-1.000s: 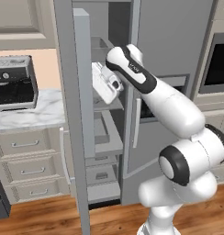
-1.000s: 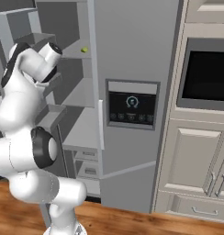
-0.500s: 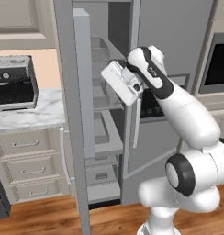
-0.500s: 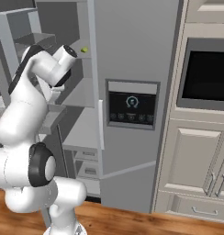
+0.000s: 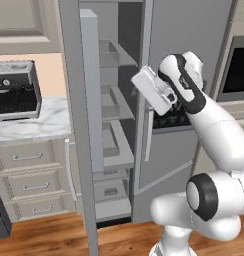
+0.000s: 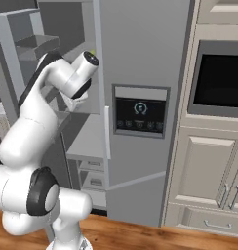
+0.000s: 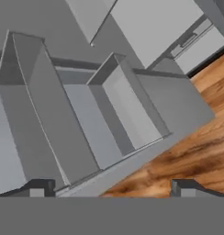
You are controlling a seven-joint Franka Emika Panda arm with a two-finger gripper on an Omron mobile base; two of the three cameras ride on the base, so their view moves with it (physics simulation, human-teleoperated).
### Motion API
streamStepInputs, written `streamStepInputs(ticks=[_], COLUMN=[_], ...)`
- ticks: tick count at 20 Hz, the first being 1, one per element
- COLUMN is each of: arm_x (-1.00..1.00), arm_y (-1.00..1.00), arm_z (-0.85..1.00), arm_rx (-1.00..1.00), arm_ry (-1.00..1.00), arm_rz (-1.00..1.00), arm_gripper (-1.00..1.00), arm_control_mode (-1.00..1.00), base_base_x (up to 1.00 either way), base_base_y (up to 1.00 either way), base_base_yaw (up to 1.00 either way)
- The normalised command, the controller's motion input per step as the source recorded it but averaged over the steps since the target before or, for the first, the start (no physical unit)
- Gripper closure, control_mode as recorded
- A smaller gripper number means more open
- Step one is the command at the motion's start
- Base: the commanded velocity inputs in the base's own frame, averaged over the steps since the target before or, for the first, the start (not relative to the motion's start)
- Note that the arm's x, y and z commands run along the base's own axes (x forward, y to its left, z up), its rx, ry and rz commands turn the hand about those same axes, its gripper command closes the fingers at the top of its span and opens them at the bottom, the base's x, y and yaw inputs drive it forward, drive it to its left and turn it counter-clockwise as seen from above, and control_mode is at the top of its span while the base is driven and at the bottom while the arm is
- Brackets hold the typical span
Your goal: There is a bowl on the dining counter. Grab a lemon wedge from the fridge and place it in the bowl. Then get the liquor bottle and glass cup from the cabinet and place them next to the bowl.
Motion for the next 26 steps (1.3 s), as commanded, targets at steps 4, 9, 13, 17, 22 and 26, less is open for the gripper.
streamStepInputs(ticks=[4,9,13,17,22,26], arm_x=[0.00,0.00,0.11,0.31,0.02,0.00], arm_y=[-0.53,-0.63,-0.48,-0.26,-0.20,-0.10], arm_z=[-0.24,-0.49,-0.56,-0.58,-0.46,-0.25], arm_rx=[-0.20,-0.21,-0.23,-0.29,-0.25,-0.15], arm_ry=[-0.29,-0.28,-0.12,-0.03,-0.22,-0.26], arm_rz=[0.04,0.20,0.21,0.12,0.07,0.06], arm_gripper=[-1.00,-1.00,-1.00,-1.00,-1.00,-1.00], arm_control_mode=[-1.00,-1.00,-1.00,-1.00,-1.00,-1.00], base_base_x=[0.00,0.00,0.00,0.00,0.00,0.00], base_base_y=[0.00,0.00,0.00,0.00,0.00,0.00], base_base_yaw=[0.00,0.00,0.00,0.00,0.00,0.00])
